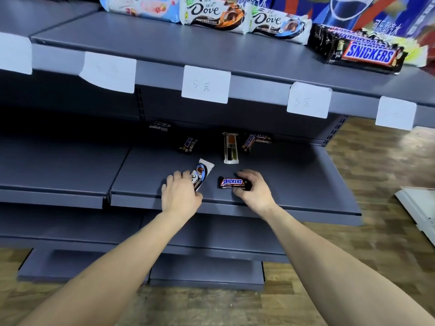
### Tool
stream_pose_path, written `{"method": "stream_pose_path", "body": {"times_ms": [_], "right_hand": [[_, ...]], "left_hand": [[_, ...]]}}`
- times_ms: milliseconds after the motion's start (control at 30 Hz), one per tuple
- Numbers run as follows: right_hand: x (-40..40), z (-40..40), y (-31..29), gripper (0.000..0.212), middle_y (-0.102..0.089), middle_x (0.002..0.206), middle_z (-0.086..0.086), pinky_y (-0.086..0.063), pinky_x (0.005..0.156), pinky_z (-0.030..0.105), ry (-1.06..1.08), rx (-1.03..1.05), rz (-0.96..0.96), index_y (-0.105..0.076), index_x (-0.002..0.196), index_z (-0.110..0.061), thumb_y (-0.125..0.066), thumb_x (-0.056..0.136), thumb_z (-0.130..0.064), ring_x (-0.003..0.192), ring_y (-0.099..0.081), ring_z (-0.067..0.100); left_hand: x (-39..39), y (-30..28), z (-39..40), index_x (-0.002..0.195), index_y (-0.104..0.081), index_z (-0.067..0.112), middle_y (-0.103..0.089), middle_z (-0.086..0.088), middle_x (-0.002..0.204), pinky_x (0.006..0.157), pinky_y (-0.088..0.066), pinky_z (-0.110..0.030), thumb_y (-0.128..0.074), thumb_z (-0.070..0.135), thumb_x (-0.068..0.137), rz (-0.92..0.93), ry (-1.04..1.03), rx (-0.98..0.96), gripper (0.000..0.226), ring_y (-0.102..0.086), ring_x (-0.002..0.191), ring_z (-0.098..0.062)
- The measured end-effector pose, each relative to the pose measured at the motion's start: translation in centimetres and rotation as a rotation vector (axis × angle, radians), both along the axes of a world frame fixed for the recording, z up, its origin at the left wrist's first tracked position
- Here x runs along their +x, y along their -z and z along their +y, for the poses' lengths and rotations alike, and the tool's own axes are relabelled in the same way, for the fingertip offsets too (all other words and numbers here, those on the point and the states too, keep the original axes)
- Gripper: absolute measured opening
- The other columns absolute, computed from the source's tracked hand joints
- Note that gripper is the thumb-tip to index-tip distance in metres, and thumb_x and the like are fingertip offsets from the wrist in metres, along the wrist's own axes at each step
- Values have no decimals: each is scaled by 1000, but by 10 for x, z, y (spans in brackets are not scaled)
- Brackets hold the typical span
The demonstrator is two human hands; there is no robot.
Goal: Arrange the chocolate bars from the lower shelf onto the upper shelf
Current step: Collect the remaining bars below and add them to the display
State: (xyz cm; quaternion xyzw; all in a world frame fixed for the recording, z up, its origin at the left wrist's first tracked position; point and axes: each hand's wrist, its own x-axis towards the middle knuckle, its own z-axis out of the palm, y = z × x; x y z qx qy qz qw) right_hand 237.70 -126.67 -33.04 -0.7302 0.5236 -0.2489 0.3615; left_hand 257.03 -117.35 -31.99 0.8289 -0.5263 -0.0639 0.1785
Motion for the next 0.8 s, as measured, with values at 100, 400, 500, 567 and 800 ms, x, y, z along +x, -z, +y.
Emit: {"method": "stream_pose_path", "body": {"times_ms": [100,400,500,567,800], "right_hand": [[0,-2,3,39,-47,130,-9,-28,101,13,10,-16,-5,-66,120,-21,-75,83,-20,118,-45,3],[-4,19,-2,25,-58,111,-6,-40,91,19,105,-71,40,-70,102,-19,-78,78,-19,103,-58,11],[-13,33,-6,22,-61,98,-5,-47,83,25,105,-94,87,-68,96,-23,-77,76,-20,91,-61,14],[-24,43,-9,23,-63,96,-6,-50,82,28,95,-123,106,-67,97,-26,-78,77,-23,89,-61,13],[-70,84,-40,24,-66,97,-13,-49,79,22,60,-189,15,-66,100,-30,-78,79,-29,89,-61,4]], "left_hand": [[9,2,5,137,-43,15,-53,-5,122,90,-40,-36,-62,27,81,9,40,-15,61,-46,111,-25],[10,-8,22,136,-46,22,-60,1,116,84,-48,-34,-69,12,81,116,115,-54,60,-48,105,-21],[5,-13,38,131,-49,24,-60,5,116,82,-47,-34,-68,8,81,94,149,-79,55,-47,104,-19],[-1,-17,51,128,-50,25,-59,8,117,83,-46,-31,-68,6,81,80,174,-109,54,-46,105,-17],[-33,-52,101,129,-50,27,-54,11,122,94,-45,-33,-66,5,84,16,295,-192,52,-41,117,-11]]}}
